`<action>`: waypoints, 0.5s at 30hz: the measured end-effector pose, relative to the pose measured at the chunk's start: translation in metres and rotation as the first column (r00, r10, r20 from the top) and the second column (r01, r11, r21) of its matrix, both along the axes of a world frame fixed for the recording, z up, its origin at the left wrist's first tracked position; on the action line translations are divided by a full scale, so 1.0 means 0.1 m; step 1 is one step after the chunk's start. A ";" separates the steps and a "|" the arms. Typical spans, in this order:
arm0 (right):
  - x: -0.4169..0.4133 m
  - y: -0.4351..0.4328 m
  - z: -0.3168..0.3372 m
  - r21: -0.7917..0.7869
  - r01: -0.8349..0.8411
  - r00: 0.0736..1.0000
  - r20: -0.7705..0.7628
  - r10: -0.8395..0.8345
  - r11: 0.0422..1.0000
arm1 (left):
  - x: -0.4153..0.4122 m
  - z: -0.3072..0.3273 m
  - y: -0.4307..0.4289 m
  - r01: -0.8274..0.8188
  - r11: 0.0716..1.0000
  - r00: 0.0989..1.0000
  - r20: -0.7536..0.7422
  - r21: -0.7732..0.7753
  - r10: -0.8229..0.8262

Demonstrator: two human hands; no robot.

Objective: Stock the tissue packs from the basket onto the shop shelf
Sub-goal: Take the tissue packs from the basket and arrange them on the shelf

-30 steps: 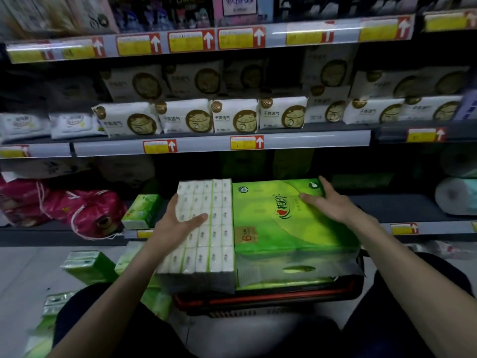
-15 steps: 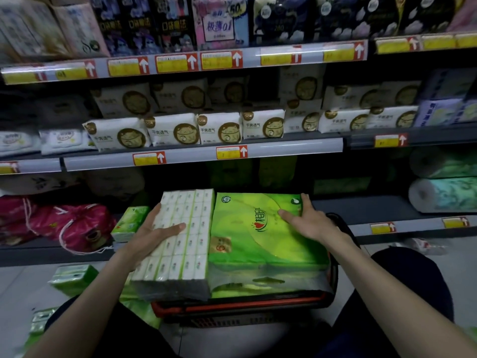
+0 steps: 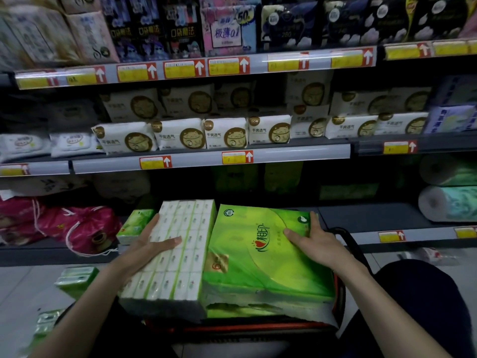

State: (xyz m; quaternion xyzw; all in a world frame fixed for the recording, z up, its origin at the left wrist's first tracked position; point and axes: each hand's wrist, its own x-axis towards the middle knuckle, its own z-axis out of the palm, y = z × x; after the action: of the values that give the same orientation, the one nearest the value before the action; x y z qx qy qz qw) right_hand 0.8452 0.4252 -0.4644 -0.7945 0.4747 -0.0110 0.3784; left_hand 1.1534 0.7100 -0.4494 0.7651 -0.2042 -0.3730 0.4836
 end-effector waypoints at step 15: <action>-0.35 -0.09 -0.15 0.559 -0.004 0.973 0.192 -0.125 0.829 | -0.36 0.29 -0.02 -0.024 0.965 0.724 0.670 0.262 -0.164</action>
State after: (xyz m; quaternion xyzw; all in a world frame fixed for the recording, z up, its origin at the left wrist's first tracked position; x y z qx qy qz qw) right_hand 0.8105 0.4157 -0.4792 -0.6285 0.4377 0.0274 0.6424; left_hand 1.1173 0.7075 -0.4205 0.8951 -0.3484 -0.1045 0.2579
